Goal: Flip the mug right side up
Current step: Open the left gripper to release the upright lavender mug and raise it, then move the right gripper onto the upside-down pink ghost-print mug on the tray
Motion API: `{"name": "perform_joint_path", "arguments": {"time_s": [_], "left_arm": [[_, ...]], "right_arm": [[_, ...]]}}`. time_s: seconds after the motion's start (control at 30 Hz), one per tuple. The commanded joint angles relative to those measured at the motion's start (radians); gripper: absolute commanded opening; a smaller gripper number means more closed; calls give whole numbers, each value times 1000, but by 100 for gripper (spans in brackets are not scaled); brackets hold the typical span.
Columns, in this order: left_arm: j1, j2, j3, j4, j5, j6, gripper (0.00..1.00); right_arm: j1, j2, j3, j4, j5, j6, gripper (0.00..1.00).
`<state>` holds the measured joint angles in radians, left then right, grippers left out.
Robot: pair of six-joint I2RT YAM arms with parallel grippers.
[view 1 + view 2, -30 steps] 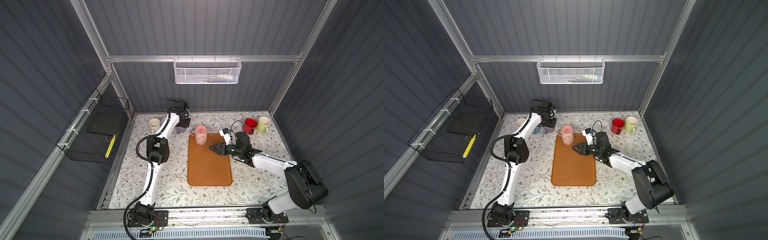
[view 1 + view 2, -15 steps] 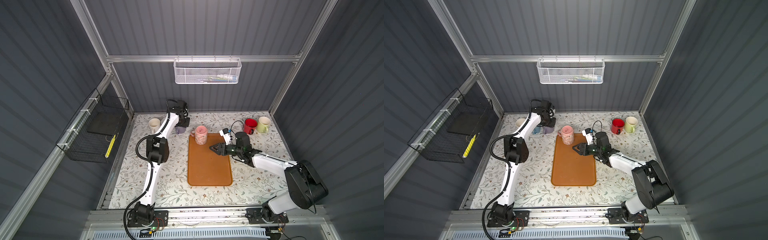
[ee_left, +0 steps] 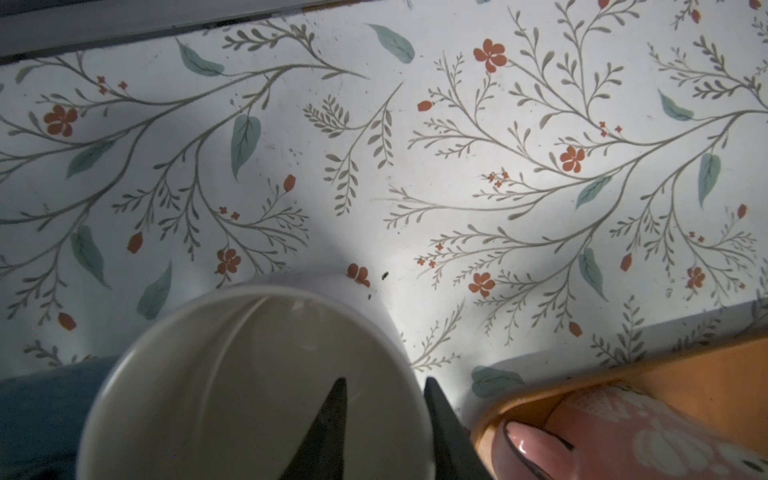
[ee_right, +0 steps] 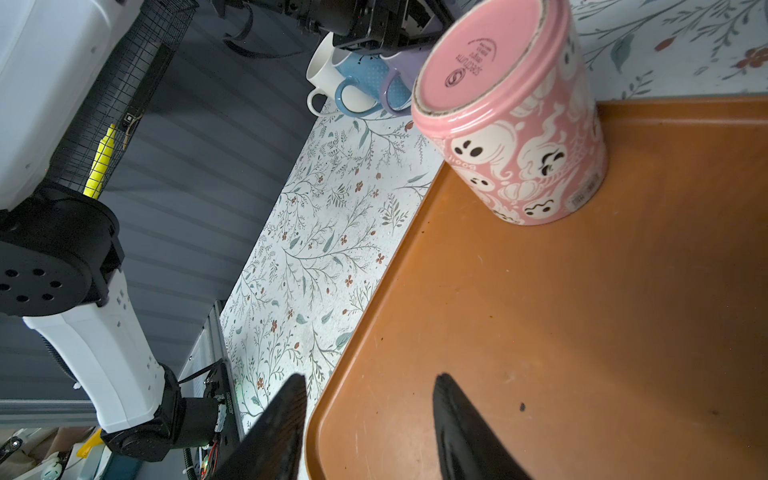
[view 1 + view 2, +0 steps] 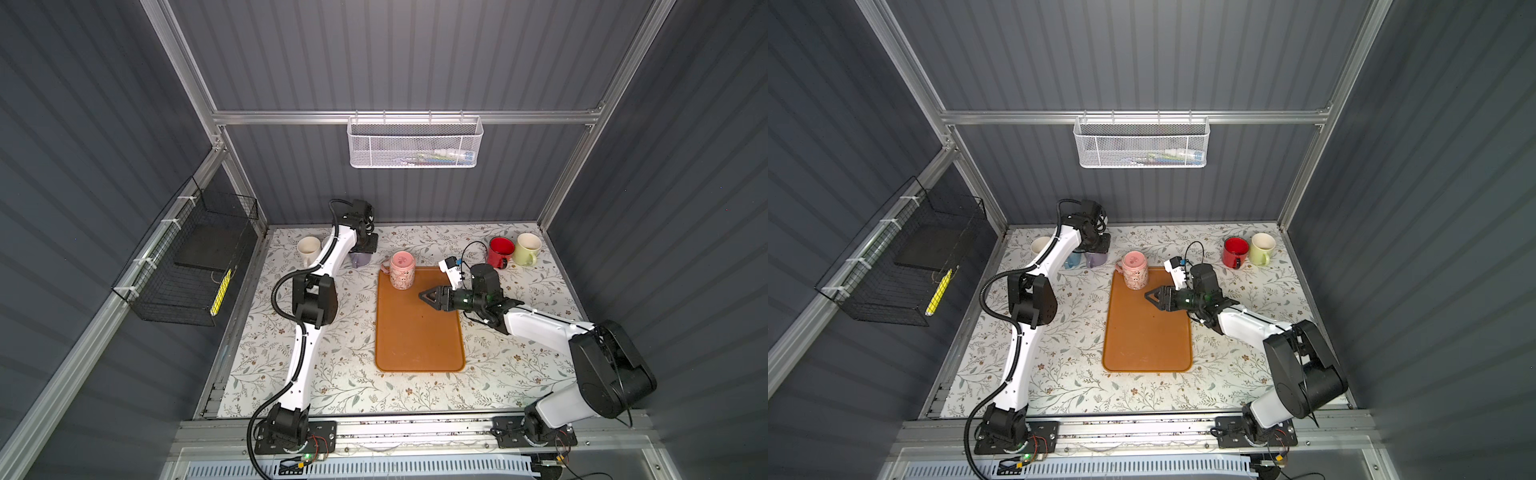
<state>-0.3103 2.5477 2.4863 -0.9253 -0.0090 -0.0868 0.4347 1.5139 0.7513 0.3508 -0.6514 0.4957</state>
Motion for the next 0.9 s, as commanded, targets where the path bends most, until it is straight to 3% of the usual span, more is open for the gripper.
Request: {"name": "perform_joint_path", "arguments": {"time_s": [0.0, 0.1, 0.27, 0.73, 0.87], "left_arm": [[8, -6, 13, -1, -9, -15, 40], [7, -50, -35, 27, -25, -9, 51], [4, -129, -81, 47, -8, 25, 59], [-23, -482, -542, 292, 113, 182, 61], [-61, -465, -555, 293, 38, 187, 60]], "right_arm": [[1, 8, -3, 4, -9, -11, 51], [2, 4, -4, -3, -6, -12, 52], [2, -6, 0, -17, 2, -17, 52], [2, -56, 8, -94, 39, -45, 52], [1, -62, 19, -114, 39, -46, 52]]}}
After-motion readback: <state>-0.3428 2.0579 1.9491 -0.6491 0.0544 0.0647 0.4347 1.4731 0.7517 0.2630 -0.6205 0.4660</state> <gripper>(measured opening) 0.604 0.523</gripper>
